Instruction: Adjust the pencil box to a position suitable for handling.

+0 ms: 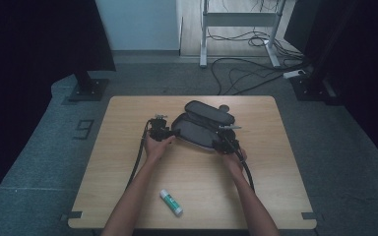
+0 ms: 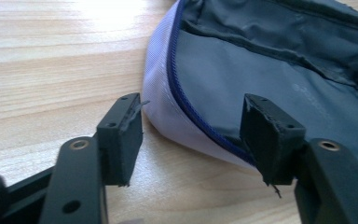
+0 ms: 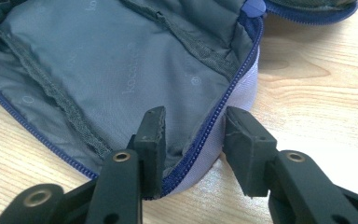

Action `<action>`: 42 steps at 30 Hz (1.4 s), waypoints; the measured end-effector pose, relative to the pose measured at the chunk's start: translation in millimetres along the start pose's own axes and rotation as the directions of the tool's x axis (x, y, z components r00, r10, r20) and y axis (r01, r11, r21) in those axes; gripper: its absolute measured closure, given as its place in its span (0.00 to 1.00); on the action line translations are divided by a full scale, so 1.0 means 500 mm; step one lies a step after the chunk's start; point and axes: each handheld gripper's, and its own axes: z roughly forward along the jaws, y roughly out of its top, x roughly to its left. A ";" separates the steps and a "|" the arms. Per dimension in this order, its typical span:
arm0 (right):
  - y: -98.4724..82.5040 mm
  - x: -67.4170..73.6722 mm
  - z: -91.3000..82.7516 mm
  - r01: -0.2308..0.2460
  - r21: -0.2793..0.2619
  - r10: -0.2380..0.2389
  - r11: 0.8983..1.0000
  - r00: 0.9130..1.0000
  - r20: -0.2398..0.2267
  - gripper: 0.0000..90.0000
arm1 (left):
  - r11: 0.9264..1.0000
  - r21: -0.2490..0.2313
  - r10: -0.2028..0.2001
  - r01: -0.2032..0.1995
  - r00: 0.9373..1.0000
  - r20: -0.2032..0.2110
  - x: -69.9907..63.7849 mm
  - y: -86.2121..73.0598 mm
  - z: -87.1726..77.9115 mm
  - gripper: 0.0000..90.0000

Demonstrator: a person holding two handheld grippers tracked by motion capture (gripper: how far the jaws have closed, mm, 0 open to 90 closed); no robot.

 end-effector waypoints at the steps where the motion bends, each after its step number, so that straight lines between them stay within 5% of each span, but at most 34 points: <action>1: 0.000 0.000 0.000 0.002 0.000 -0.002 1.000 1.000 -0.001 0.67 | 1.000 0.002 0.001 -0.001 1.000 0.000 0.001 0.000 0.001 0.45; 8: 0.000 -0.005 -0.001 0.000 -0.004 0.000 1.000 1.000 0.020 0.79 | 1.000 0.026 0.004 -0.003 1.000 -0.018 0.007 -0.005 0.011 0.57; 20: -0.008 -0.012 -0.007 -0.007 -0.050 0.009 0.999 0.999 0.048 0.94 | 0.999 0.041 0.015 -0.014 1.000 -0.027 0.013 -0.007 0.006 0.91; 28: -0.008 -0.017 -0.020 -0.008 -0.072 0.011 0.997 0.999 0.043 0.95 | 0.999 0.024 0.036 -0.036 0.999 -0.008 0.005 -0.003 -0.013 0.94; 42: 0.010 0.009 -0.079 0.036 -0.147 -0.035 0.988 0.999 0.005 0.95 | 0.997 -0.052 0.066 -0.065 0.998 0.015 -0.008 0.004 -0.104 0.94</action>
